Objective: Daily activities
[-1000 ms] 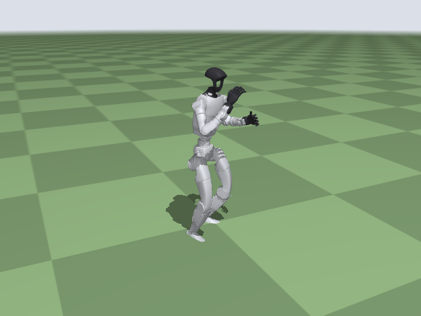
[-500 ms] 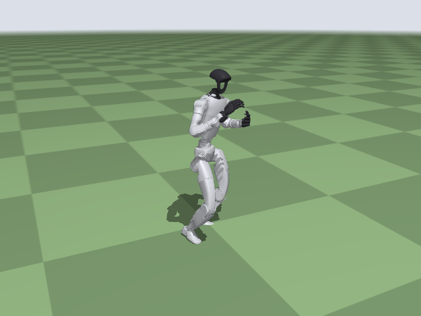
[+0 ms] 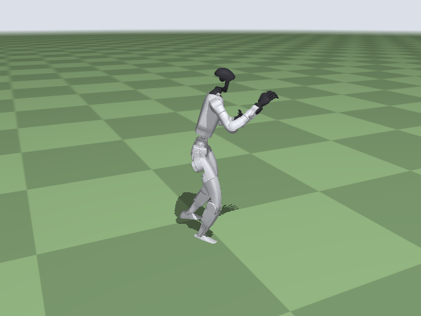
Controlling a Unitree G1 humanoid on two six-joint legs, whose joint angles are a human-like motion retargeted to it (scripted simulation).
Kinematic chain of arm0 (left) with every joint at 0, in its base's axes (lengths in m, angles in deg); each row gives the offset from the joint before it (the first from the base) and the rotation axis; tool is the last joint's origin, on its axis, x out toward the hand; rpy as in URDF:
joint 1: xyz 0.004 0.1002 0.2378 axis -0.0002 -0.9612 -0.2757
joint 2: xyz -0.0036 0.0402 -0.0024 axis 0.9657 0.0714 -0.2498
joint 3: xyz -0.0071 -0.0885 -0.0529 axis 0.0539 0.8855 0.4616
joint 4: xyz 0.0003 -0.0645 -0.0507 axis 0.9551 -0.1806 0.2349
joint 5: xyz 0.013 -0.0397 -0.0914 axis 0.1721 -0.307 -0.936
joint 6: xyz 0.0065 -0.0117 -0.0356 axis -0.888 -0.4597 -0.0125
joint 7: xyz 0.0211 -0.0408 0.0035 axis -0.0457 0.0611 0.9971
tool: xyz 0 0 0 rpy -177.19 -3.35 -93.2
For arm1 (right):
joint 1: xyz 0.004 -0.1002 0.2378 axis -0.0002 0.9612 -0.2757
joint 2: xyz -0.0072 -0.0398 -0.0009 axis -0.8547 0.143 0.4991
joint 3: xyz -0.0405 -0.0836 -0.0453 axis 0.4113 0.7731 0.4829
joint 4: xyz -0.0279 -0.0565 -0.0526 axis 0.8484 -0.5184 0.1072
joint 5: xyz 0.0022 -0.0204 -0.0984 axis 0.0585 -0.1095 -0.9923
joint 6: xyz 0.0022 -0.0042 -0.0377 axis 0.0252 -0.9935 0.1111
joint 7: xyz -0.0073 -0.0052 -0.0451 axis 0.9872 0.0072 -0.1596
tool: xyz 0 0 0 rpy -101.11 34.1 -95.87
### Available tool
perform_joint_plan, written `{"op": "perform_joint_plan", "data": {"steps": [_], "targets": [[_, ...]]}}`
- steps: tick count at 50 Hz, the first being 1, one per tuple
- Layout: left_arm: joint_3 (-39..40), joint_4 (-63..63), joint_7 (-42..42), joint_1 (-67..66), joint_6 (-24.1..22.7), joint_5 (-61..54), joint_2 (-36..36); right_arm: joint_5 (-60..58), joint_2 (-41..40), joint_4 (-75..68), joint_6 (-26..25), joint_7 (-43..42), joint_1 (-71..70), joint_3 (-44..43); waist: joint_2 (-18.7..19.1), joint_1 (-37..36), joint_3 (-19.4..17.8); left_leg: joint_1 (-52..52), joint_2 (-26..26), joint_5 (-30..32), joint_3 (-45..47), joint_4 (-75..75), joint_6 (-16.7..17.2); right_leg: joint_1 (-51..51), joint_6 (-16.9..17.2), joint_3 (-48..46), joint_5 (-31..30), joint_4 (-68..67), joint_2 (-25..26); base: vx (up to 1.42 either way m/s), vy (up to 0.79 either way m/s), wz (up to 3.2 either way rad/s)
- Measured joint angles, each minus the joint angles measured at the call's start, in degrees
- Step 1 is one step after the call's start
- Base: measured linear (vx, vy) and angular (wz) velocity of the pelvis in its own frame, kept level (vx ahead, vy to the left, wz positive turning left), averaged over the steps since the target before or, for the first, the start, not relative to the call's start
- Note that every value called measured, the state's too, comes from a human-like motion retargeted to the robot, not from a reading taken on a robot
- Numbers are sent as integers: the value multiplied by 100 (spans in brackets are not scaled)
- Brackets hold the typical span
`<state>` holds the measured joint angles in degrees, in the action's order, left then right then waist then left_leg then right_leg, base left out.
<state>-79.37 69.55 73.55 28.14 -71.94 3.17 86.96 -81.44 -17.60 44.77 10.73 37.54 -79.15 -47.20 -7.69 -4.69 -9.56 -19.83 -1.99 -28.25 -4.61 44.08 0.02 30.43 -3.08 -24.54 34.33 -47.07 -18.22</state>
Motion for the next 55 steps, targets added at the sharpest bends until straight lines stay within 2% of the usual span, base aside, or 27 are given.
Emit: {"op": "perform_joint_plan", "data": {"steps": [3,5,8,10,12,15,18,24,31,35,42,45,47,49,55], "targets": [[-207,-27,-69,91,-13,-296,81,481,956,-1895,-363,-1036,-754,-197,-3,-249,52,-222,-67,219,-154,219,118,-164,-156,-334,153,-47,-47,7,-18,99],[-416,-31,-137,265,-19,-419,155,983,1481,-3091,-388,-1518,-1432,38,-29,-416,50,-327,-102,291,-192,293,172,-229,-248,-487,248,-62,-52,6,-14,72],[-614,-13,-183,408,10,-354,123,1161,1519,-3369,-217,-1449,-1851,567,3,-510,28,-453,-148,215,-166,509,190,-214,-328,-542,360,-244,-85,6,-9,43],[-579,-49,-269,580,27,-173,-37,1033,1271,-2982,-23,-1104,-2062,1080,83,-389,-3,-411,-161,200,-132,368,201,-233,-389,-545,371,-134,-17,10,-8,27],[-497,-84,-440,702,3,56,-196,815,852,-2031,172,-634,-1660,1265,175,-243,-28,-393,-172,131,-95,358,202,-234,-408,-522,381,-110,19,9,-5,19],[-293,-145,-882,878,-148,455,-348,646,141,-397,456,62,-499,1216,298,-6,-41,-348,-179,23,-47,349,208,-237,-424,-487,380,-84,67,7,-2,12],[-2,-131,-1397,972,-405,820,-399,744,-394,551,690,392,680,1109,468,216,-84,-333,-200,-144,17,501,182,-197,-425,-415,378,-199,89,0,0,0],[717,114,-2114,682,-805,1093,-159,1115,-756,1747,874,598,2887,224,857,753,-239,0,-339,-504,234,744,168,-256,-431,-178,254,-253,384,-3,4,-22],[1400,497,-2178,-128,-971,878,259,1478,-805,2262,909,402,4053,-1001,1099,1184,-413,549,-579,-994,566,858,142,-263,-375,128,-3,-363,762,-12,9,-45],[1531,542,-2111,-366,-987,810,290,1629,-951,2425,931,360,4126,-1219,1095,1259,-396,829,-644,-1318,718,633,33,-268,-310,275,-228,-340,885,-19,12,-35],[1287,263,-2007,-500,-971,734,144,1750,-1280,2311,939,237,3622,-1000,918,1197,-373,1244,-440,-1638,1082,-56,-338,-136,-131,655,-789,-303,830,-23,14,-23],[1139,114,-1864,-550,-925,628,76,1771,-1335,2088,944,209,3391,-845,779,1166,-412,1335,-227,-1559,1218,-388,-477,76,176,1058,-1239,-375,766,-22,14,6],[1071,104,-1787,-651,-901,621,44,1767,-1345,2036,954,264,3399,-743,682,1169,-501,1299,-119,-1586,1206,-302,-514,236,564,1511,-1491,-578,857,-21,11,32],[1072,126,-1712,-744,-883,654,47,1737,-1325,2017,979,360,3413,-634,585,1120,-548,1246,-23,-1607,1243,-259,-548,369,698,1713,-1453,-845,841,-18,9,11],[1324,222,-1669,-1007,-883,1026,173,1580,-1193,2110,1083,693,3474,-382,311,1030,-475,1150,225,-1472,1262,-532,-625,506,588,1711,-1018,-1303,581,-6,4,10]]}}
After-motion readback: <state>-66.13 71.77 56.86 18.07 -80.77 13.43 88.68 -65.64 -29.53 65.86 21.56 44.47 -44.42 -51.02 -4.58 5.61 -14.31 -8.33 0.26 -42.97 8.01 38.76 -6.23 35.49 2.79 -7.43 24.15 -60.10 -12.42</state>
